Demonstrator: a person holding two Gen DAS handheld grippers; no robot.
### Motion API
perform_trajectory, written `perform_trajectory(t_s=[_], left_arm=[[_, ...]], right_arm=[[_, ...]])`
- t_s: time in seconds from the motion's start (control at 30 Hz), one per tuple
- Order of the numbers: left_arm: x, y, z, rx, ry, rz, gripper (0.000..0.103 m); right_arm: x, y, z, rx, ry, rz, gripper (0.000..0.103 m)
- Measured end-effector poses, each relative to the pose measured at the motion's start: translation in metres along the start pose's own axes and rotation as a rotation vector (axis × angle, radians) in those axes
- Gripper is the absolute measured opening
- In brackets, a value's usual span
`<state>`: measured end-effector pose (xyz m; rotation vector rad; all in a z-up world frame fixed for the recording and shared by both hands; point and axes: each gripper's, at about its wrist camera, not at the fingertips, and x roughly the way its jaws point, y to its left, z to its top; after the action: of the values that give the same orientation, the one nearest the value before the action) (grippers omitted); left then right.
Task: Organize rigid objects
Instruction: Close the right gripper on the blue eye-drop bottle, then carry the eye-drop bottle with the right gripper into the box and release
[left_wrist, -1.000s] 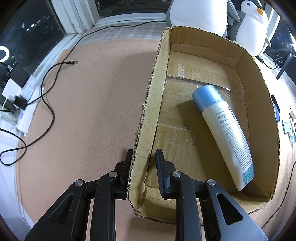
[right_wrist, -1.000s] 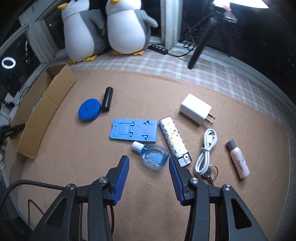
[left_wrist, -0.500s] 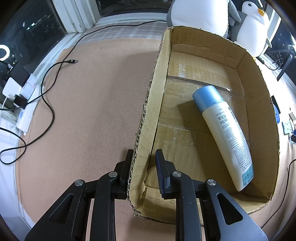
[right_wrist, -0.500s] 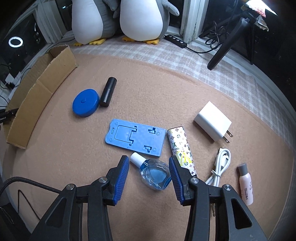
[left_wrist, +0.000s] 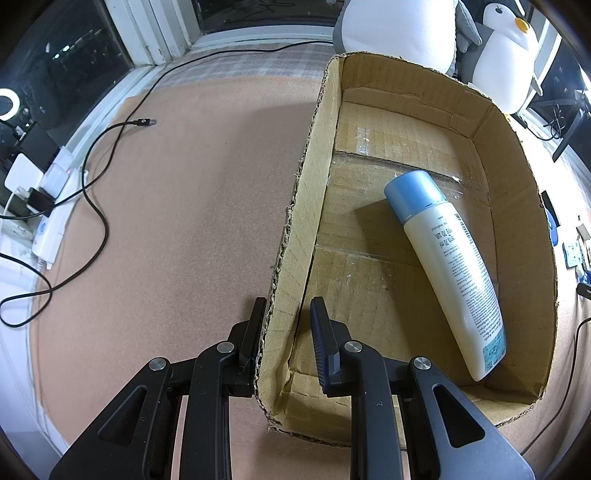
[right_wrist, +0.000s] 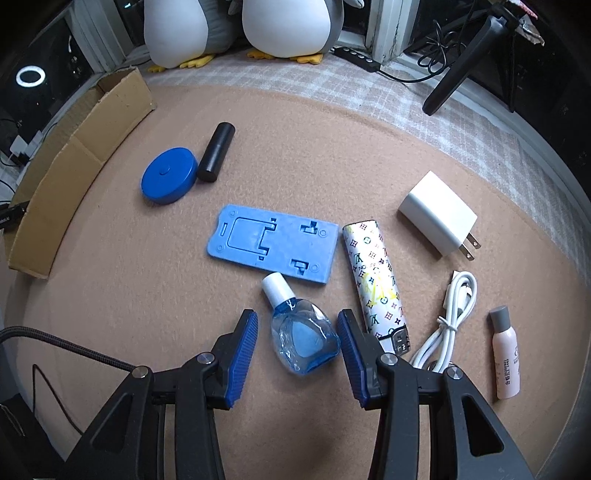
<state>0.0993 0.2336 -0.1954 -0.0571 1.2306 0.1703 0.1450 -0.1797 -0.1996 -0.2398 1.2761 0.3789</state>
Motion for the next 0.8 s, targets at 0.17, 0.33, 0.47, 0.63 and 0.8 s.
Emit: perform_trajectory(t_s=[0.17, 0.33, 0.47, 0.63, 0.8], left_arm=[[0.000, 0.001, 0.000, -0.004, -0.001, -0.004, 0.020], [0.001, 0.001, 0.000, -0.006, -0.004, -0.005, 0.020], [0.001, 0.002, 0.000, -0.008, -0.005, -0.010, 0.020], [0.001, 0.002, 0.000, -0.008, -0.005, -0.010, 0.020], [0.001, 0.001, 0.001, -0.011, -0.006, -0.015, 0.020]], right_arm=[[0.001, 0.001, 0.001, 0.012, 0.011, -0.005, 0.037], [0.000, 0.002, 0.000, 0.024, 0.022, -0.025, 0.032], [-0.001, 0.006, -0.002, 0.033, 0.018, -0.044, 0.031], [-0.008, 0.011, -0.002, 0.060, -0.011, -0.053, 0.031], [-0.025, 0.021, 0.000, 0.071, -0.056, -0.058, 0.031]])
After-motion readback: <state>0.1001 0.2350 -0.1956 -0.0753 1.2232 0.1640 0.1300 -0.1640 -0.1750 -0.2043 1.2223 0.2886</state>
